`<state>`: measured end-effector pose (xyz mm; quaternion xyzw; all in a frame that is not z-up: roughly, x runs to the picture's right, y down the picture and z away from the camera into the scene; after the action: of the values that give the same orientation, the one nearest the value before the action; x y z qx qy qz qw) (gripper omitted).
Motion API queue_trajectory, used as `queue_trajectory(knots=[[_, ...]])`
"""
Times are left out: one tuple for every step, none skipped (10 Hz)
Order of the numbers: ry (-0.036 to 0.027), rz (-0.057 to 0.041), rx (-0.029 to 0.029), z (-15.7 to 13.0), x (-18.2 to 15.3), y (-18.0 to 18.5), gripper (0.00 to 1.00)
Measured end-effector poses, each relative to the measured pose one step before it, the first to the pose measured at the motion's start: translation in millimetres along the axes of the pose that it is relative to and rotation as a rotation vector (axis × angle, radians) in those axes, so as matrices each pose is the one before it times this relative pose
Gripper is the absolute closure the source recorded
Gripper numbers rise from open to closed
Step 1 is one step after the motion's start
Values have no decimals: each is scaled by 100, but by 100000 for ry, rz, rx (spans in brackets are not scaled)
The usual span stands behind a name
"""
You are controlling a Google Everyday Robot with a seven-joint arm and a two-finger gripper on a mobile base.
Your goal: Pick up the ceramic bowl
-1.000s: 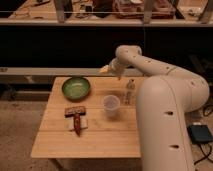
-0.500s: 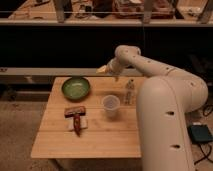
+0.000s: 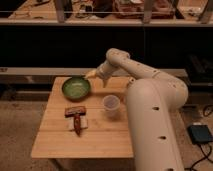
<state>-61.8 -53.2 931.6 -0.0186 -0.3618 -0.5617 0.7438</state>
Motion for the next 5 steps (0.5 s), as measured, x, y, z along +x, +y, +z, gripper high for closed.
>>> queue_trajectory(knots=[[-887,-339,-474,796,317,369,22],[-1141,610,1839,1115,588,305,22],[-259,498,1987,481,309,-13,22],[16,48,1981,657,413,1,23],[135,-222,1411,769,414,200,28]])
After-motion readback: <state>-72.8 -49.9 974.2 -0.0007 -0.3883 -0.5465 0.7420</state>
